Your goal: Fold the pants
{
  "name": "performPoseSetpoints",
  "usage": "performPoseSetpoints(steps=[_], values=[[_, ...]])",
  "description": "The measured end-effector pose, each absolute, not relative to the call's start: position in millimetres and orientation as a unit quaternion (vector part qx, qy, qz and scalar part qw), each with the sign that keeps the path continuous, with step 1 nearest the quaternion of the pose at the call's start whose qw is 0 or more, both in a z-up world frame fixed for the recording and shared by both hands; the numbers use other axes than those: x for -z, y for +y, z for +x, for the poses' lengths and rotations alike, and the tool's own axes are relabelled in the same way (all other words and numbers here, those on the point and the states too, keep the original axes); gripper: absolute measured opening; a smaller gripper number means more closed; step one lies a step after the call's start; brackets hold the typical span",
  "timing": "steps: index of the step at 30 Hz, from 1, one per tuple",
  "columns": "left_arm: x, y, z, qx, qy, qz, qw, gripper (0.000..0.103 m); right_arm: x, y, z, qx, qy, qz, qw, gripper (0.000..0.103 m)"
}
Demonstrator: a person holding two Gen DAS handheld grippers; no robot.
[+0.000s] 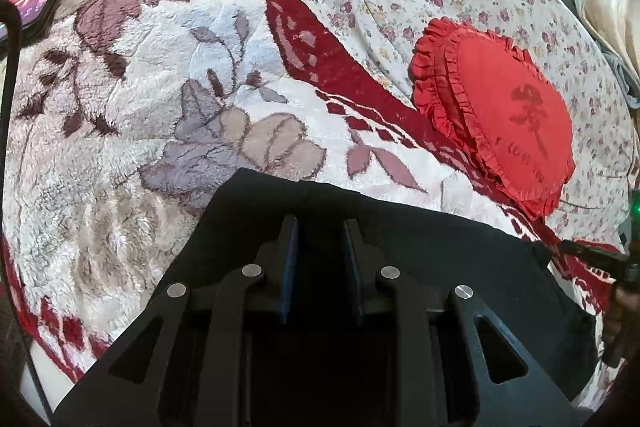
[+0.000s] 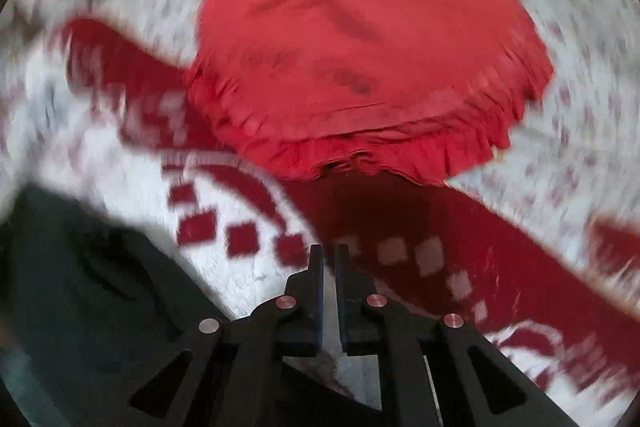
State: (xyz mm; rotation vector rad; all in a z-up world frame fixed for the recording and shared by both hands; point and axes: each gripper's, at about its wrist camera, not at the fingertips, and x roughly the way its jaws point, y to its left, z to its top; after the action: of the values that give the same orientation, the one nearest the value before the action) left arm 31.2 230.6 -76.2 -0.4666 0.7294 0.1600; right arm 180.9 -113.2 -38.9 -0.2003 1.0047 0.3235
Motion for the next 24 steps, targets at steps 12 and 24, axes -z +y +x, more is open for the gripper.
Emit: performPoseSetpoints(steps=[12, 24], values=[[77.8, 230.9, 32.7, -0.075, 0.350, -0.225, 0.906, 0.023, 53.1, -45.1, 188.5, -0.301, 0.501, -0.034, 0.810, 0.001], [78.0, 230.8, 34.0, -0.071, 0.354, -0.226, 0.905, 0.023, 68.6, -67.3, 157.0, -0.376, 0.541, 0.020, 0.752, 0.000]])
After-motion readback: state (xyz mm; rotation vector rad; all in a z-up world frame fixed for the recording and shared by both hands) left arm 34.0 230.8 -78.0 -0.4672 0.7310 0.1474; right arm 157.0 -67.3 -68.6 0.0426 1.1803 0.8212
